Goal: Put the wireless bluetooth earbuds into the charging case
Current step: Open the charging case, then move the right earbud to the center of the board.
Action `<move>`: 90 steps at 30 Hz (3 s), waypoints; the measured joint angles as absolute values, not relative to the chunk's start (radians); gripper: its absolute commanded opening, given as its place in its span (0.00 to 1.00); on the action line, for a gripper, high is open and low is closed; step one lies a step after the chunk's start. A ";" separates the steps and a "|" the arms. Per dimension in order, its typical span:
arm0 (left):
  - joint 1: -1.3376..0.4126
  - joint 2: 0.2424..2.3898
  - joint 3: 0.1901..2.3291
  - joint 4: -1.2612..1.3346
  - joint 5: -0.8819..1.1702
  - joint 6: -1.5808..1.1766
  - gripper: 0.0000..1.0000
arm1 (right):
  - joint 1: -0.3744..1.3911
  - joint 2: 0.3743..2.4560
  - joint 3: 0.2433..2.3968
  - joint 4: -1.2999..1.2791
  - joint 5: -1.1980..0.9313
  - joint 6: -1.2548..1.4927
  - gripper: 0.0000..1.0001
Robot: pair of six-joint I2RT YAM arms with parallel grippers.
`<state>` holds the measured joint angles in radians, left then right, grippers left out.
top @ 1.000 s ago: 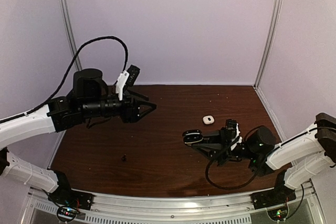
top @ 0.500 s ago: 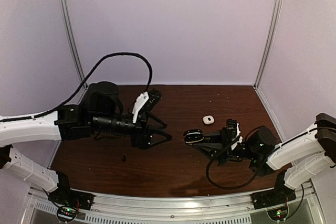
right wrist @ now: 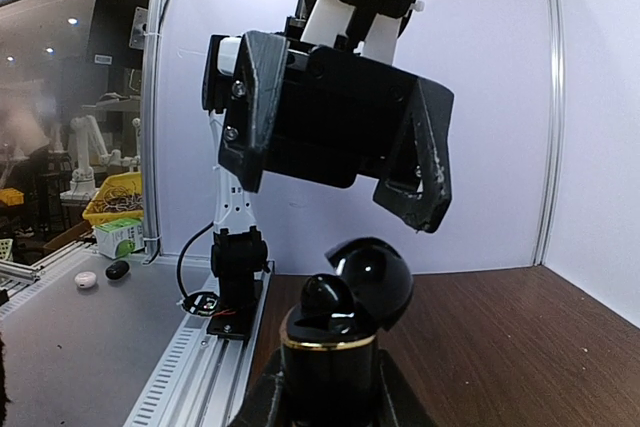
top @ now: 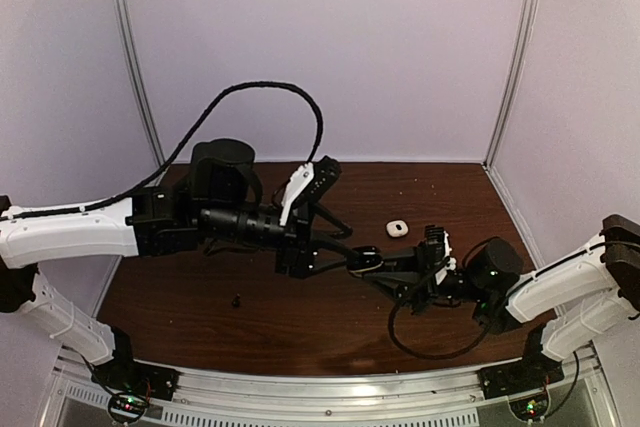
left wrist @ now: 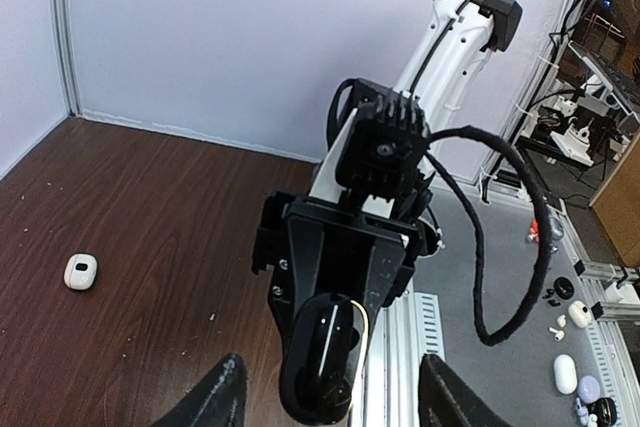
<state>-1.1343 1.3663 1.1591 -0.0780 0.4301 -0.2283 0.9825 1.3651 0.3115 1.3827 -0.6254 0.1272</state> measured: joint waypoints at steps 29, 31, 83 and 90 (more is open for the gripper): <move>-1.147 1.428 1.221 -0.133 0.302 -0.196 0.54 | 1.010 1.362 0.323 1.335 -0.630 0.100 0.00; -1.147 1.428 1.221 -0.133 0.299 -0.196 0.54 | 1.010 1.361 0.323 1.334 -0.631 0.100 0.00; -1.108 0.915 0.232 -0.012 -0.559 -0.783 0.45 | 0.991 1.361 0.300 1.388 -0.604 0.112 0.00; -1.108 1.025 0.213 0.101 -0.542 -0.750 0.42 | 0.991 1.361 0.300 1.388 -0.604 0.112 0.00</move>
<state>-1.1080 1.0248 0.2131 0.1005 -0.5415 -0.7502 0.9905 1.3609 0.3000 1.3880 -0.6044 0.1120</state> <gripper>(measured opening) 0.430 0.231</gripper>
